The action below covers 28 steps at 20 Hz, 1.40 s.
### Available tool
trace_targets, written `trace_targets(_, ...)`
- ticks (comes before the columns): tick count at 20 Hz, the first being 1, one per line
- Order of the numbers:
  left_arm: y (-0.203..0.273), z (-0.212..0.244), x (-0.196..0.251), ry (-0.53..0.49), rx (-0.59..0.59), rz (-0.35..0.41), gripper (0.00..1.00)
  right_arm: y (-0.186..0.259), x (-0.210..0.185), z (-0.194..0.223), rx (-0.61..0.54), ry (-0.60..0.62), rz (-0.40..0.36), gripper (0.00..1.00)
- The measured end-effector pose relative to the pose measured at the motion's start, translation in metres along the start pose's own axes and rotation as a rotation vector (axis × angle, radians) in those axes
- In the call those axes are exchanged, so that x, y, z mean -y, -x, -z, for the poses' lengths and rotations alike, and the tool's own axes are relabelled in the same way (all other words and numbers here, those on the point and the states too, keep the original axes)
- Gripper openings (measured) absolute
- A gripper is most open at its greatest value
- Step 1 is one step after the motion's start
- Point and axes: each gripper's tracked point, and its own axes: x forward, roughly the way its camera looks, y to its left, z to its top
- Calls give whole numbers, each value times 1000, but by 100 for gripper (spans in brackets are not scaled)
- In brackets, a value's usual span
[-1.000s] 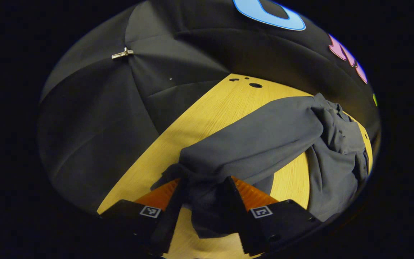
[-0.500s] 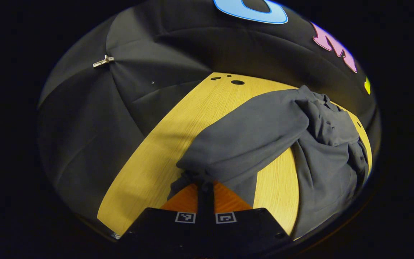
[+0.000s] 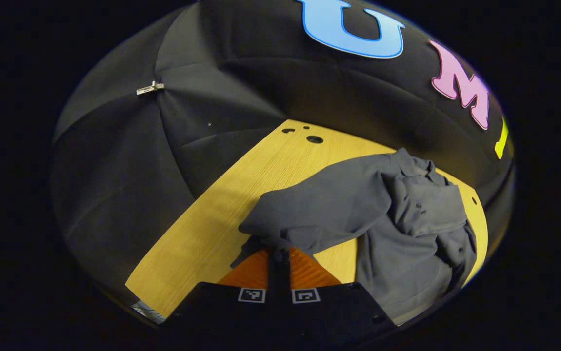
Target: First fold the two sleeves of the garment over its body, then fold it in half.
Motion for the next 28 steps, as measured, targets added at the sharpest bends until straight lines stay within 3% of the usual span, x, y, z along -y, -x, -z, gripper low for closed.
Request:
trace_targets(7, 11, -65, 81, 47, 84, 91, 5, 1, 53, -15, 38, -44, 42, 99)
trace_targets(12, 14, -91, 168, -53, 117, 188, 5, -3, 76, -20, 33, -76, 45, 99)
trace_targets(18, 20, -94, 280, -270, 157, 323, 6, -4, 100, -33, 63, -113, 72, 99)
trace_targets(28, 13, -64, 427, -357, 102, 542, 5, -8, 127, -29, 30, -152, 94, 99)
